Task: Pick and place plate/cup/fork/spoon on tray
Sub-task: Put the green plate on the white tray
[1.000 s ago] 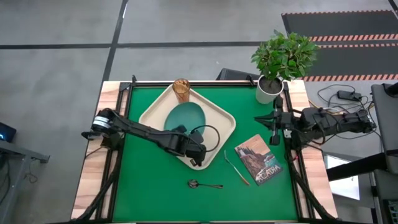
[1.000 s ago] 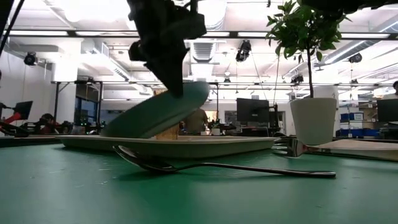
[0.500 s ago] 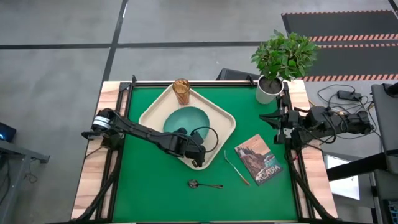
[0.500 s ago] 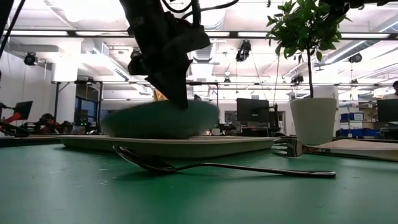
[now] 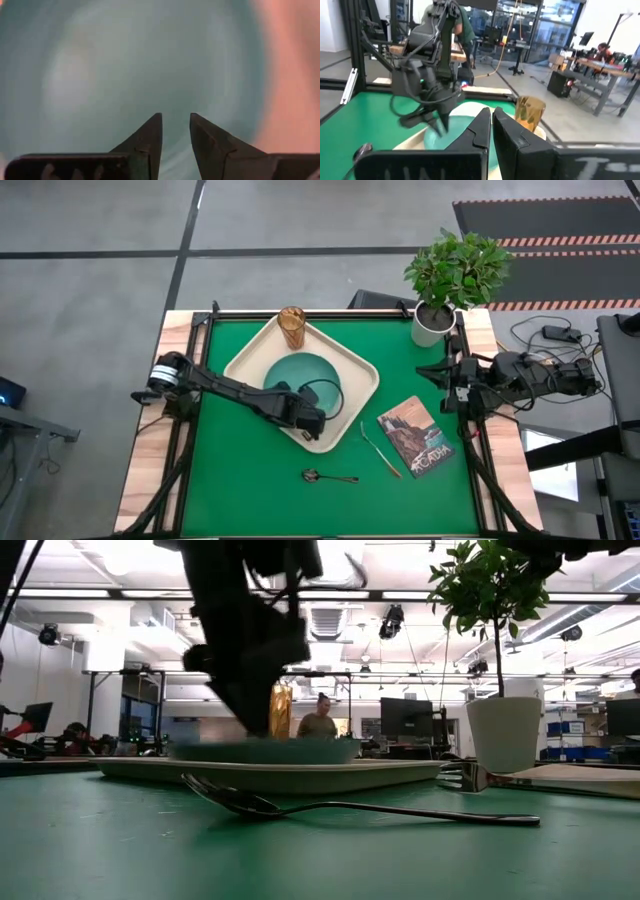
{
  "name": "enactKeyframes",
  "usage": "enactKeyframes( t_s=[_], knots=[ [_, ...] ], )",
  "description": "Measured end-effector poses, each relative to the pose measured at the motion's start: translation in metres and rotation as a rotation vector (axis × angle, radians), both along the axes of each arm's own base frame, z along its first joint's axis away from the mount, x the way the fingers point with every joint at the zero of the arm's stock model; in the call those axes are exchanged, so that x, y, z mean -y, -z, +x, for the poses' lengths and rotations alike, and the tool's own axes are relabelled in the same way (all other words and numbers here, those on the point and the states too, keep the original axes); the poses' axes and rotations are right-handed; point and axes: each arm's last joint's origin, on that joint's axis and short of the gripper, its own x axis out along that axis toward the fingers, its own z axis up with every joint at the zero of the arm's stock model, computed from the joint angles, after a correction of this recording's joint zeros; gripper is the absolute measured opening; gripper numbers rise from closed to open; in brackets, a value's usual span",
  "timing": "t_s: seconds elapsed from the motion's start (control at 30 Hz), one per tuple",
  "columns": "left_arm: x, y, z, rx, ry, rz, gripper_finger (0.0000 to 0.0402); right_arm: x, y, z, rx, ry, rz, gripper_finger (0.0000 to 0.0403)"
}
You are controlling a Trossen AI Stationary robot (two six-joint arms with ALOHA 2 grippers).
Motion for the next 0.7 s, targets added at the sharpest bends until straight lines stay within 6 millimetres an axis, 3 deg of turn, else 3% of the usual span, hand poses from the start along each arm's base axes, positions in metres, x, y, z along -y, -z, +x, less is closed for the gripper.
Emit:
enactKeyframes(
  t_s=[0.17, 0.37, 0.7],
  knots=[
    [-0.02, 0.006, -0.013, -0.14, -0.058, 0.049, 0.0082, 0.0, 0.004, 0.0, -0.032, 0.001, 0.047, 0.0009],
    [-0.041, 0.031, -0.028, -0.223, -0.099, 0.078, 0.0067, 0.0, 0.007, 0.0, -0.061, 0.004, 0.074, 0.0009],
    [-0.052, 0.052, -0.05, -0.29, -0.196, 0.09, 0.0029, 0.0, 0.009, 0.0, -0.08, 0.004, 0.07, 0.0009]
  ],
)
